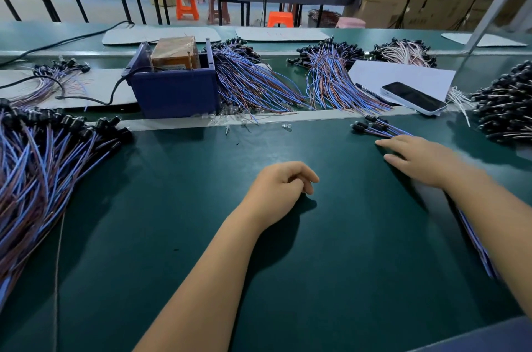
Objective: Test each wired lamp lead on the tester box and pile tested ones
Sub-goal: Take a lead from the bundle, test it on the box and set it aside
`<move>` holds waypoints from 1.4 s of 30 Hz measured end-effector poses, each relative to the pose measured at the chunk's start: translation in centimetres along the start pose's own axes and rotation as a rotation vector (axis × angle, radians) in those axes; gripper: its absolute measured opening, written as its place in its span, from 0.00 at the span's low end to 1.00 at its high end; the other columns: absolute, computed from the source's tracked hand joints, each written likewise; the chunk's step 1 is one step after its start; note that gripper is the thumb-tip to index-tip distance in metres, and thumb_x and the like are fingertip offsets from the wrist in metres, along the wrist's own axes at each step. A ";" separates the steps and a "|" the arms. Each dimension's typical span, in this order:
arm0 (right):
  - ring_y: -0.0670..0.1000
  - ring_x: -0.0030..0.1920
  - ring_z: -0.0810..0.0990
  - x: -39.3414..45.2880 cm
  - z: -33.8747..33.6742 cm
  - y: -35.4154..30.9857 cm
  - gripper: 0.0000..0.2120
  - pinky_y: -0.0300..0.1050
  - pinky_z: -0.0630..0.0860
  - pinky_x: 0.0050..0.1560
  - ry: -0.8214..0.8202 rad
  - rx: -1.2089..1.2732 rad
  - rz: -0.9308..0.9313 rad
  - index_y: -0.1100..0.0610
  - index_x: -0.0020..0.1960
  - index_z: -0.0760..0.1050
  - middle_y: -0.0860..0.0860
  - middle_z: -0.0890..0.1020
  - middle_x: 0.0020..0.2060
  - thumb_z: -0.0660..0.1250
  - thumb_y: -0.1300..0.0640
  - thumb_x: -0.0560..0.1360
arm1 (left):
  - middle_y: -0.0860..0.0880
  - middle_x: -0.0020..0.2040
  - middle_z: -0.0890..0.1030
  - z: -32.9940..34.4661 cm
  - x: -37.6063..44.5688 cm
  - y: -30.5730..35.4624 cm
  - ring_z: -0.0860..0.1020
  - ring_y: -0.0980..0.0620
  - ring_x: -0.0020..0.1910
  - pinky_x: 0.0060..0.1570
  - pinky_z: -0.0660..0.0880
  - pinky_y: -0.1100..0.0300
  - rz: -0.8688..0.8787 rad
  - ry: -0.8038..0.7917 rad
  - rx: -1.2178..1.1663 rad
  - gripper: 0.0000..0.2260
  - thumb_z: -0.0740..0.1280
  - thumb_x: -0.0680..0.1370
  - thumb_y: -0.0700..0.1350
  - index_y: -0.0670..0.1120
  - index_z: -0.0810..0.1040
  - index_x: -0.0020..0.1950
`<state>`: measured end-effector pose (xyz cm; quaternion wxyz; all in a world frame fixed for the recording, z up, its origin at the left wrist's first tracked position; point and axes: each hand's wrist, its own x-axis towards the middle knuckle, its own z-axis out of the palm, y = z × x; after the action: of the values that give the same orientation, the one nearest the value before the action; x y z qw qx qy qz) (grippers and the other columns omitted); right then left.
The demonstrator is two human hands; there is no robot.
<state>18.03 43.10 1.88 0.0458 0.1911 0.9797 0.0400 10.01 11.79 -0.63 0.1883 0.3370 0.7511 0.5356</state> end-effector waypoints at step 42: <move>0.40 0.34 0.72 -0.1 -0.7 -33.1 0.07 0.28 0.66 0.34 0.078 1.392 -0.319 0.53 0.48 0.80 0.43 0.77 0.36 0.63 0.58 0.79 | 0.36 0.63 0.73 -17.7 -3.7 -6.3 0.74 0.34 0.57 0.46 0.69 0.46 -0.627 0.932 0.780 0.16 0.61 0.79 0.41 0.40 0.68 0.66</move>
<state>5.77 12.48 -0.61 -0.1163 0.0289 0.7949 -0.5948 -0.68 -4.08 -0.56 -0.1434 -0.1191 0.9539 0.2351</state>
